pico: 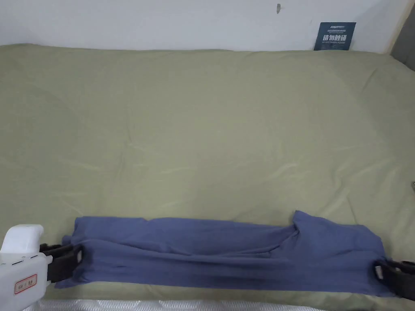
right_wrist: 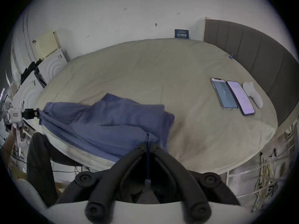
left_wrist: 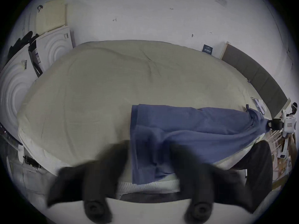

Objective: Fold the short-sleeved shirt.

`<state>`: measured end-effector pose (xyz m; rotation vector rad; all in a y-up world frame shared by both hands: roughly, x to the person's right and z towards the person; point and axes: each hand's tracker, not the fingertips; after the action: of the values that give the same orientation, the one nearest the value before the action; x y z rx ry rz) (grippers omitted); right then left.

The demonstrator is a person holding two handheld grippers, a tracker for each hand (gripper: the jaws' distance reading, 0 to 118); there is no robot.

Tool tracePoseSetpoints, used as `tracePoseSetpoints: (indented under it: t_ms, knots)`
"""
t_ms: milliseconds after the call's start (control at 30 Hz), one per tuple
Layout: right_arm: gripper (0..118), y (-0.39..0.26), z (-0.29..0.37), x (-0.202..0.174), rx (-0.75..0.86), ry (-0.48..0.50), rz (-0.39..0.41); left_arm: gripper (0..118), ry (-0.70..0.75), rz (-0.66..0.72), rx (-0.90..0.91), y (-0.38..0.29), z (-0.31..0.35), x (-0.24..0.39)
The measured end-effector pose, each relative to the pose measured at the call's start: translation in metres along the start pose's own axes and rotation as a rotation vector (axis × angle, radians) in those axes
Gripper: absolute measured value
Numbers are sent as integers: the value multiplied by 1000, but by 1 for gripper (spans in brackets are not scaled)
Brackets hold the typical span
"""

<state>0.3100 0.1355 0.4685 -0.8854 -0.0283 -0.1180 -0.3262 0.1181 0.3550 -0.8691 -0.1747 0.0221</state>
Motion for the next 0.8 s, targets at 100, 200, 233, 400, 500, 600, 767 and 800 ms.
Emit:
tracePoseSetpoints:
  t_ms: [100, 200, 233, 400, 500, 600, 767, 800]
  knots:
    - [111, 3, 12, -5, 79, -3, -23, 111, 33, 38, 35, 5, 12, 0]
    - [111, 18, 26, -17, 98, -19, -48, 110, 82, 60, 76, 15, 33, 6]
    - [108, 22, 32, -27, 132, -20, -49, 108, 84, 64, 83, 18, 42, 9]
    - [0, 27, 53, -96, 347, -55, -20, 1, 129, 75, 192, 20, 73, 28]
    - [0, 24, 61, -139, 410, -44, -11, 1, 95, 128, 156, 19, 78, 29]
    - [0, 13, 67, -174, 477, -103, 58, 1, 11, 242, 95, 18, 72, 6]
    - [0, 4, 95, -234, 582, -171, 59, 2, -121, 315, -55, 34, 43, -55]
    - [0, 3, 98, -241, 580, -169, 63, 1, -144, 337, -94, 38, 34, -65]
